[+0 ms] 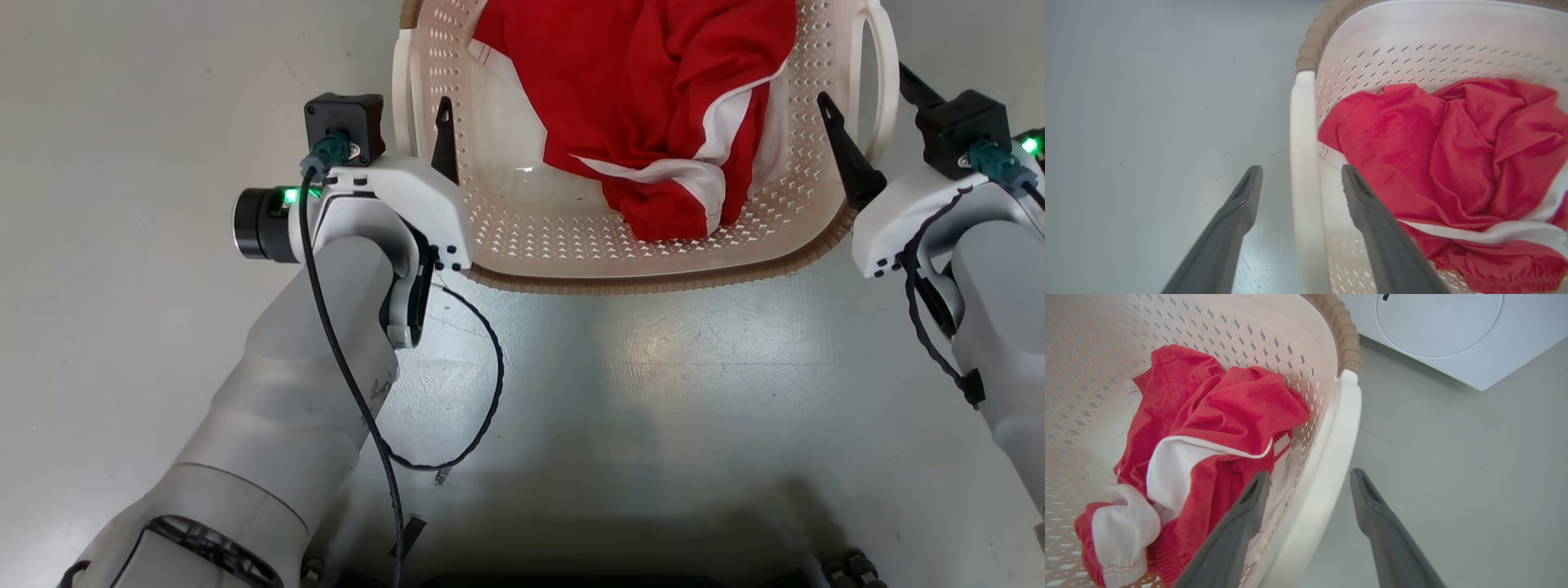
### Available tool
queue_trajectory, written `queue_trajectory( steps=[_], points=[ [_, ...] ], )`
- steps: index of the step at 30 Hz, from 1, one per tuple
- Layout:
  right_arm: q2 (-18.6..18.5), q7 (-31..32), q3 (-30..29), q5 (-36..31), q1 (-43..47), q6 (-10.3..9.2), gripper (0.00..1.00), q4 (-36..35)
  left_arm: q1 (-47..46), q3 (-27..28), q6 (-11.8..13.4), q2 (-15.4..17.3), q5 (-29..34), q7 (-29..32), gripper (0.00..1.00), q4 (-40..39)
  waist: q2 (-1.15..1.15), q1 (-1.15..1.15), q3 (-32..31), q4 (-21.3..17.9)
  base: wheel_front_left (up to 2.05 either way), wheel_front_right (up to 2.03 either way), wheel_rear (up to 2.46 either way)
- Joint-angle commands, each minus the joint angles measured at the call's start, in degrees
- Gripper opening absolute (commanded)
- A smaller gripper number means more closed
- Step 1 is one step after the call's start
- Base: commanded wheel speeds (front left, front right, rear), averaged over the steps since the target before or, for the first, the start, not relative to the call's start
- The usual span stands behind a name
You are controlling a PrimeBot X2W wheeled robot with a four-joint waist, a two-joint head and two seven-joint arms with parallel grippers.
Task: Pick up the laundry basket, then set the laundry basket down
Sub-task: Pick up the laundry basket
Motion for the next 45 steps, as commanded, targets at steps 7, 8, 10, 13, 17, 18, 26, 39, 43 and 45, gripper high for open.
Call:
queue_trajectory(
  steps=[7, 8, 10, 13, 17, 18, 26, 39, 43, 45],
  points=[
    [0.6, -0.8, 1.4, 0.2, 1.0, 0.35, 1.0, -0.5, -0.8, -0.5, 0.7, 1.1, -0.9, -0.4, 1.0, 0.0, 0.0, 0.0, 1.3, 0.0, 0.0, 0.0, 0.0],
    [0.6, -0.8, 1.5, 0.2, 0.8, 0.35, 1.0, -0.4, -0.9, -0.6, 0.7, 1.1, -0.9, -0.4, 1.0, 0.2, 0.0, 0.0, 1.4, 0.0, 0.0, 0.0, 0.0],
    [0.7, -0.8, 1.7, 0.3, 0.6, 0.35, 1.0, -0.2, -1.0, -0.9, 0.8, 1.1, -1.0, -0.4, 1.0, 0.3, 0.0, 0.0, 1.4, 0.1, 0.0, 0.0, 0.0],
    [0.8, -0.8, 1.9, 0.5, 0.3, 0.35, 1.0, 0.0, -1.2, -1.2, 0.9, 1.1, -1.2, -0.4, 1.0, 0.4, 0.0, 0.0, 1.5, 0.1, 0.0, 0.0, 0.0],
    [1.0, -0.8, 2.0, 0.7, 0.3, 0.35, 1.0, -0.1, -1.3, -1.3, 1.0, 1.1, -1.2, -0.4, 1.0, 0.5, 0.0, 0.0, 1.5, 0.0, 0.0, 0.0, 0.0],
    [1.1, -0.8, 2.0, 0.8, 0.3, 0.35, 1.0, -0.2, -1.4, -1.3, 0.9, 1.1, -1.1, -0.4, 1.0, 0.6, 0.0, 0.0, 1.5, 0.0, 0.0, 0.0, 0.0],
    [1.1, -0.8, 2.4, 1.1, 0.3, 0.35, 1.0, 0.0, -1.6, -0.9, 0.8, 1.1, -0.7, -0.4, 1.0, 1.2, 0.0, 0.0, 1.6, -0.2, 0.0, 0.0, 0.0],
    [1.4, -0.8, 2.5, 1.8, 0.1, 0.35, 1.0, 0.5, -2.1, -0.8, 0.6, 1.1, -0.1, -0.4, 1.0, 2.1, 0.0, 0.0, 1.5, -0.6, 0.0, 0.0, 0.0],
    [2.1, -0.8, 2.1, 3.1, 0.2, 0.35, 0.0, 1.3, -2.1, -1.0, -0.3, 1.1, -0.6, -0.4, 0.0, 3.2, 0.0, 0.0, 1.6, -0.9, 0.0, 0.0, 0.0],
    [2.2, -0.8, 2.0, 3.4, 0.2, 0.35, 0.0, 1.5, -2.3, -0.9, -0.1, 1.1, -0.6, -0.4, 0.0, 3.2, 0.0, 0.0, 1.6, -0.9, 0.0, 0.0, 0.0]
  ],
)
